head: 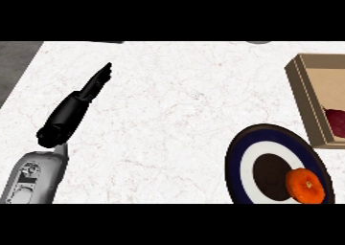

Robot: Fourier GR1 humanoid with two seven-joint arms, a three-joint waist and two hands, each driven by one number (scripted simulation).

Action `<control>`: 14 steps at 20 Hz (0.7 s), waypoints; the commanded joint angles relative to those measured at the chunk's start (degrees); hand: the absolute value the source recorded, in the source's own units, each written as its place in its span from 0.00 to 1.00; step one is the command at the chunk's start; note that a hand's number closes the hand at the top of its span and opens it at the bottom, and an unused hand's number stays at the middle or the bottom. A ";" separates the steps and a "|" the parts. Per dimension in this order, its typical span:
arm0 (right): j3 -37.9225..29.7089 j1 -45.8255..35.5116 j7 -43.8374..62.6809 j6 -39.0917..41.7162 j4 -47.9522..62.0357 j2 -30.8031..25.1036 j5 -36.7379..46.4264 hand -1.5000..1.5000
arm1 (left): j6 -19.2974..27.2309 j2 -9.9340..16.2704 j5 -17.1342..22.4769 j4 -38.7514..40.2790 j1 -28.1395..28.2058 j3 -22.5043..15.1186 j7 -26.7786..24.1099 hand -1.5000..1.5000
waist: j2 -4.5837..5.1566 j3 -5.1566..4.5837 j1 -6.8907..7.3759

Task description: Pick the pear from the plate and place it in the cardboard box

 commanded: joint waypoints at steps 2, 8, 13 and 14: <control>2.76 -1.81 -13.70 4.64 4.14 1.31 0.94 0.00 | 0.25 0.11 -0.09 0.45 -0.68 0.48 -0.47 0.50 | 0.03 0.07 -0.18; -6.90 -3.64 -12.66 16.39 6.68 8.41 -17.12 0.00 | 0.09 0.48 0.33 0.42 -0.01 1.10 -0.25 0.50 | -0.41 0.32 -0.68; -12.27 -4.62 -2.65 26.29 12.33 11.02 -27.58 0.00 | 0.07 0.14 0.03 0.49 -0.03 0.52 0.33 0.50 | -0.15 0.23 -0.78; -13.24 -5.56 -0.55 28.36 13.17 10.74 -29.27 0.00 | 0.39 0.61 -0.15 0.08 -0.29 1.03 -0.17 0.50 | -0.34 0.14 -0.58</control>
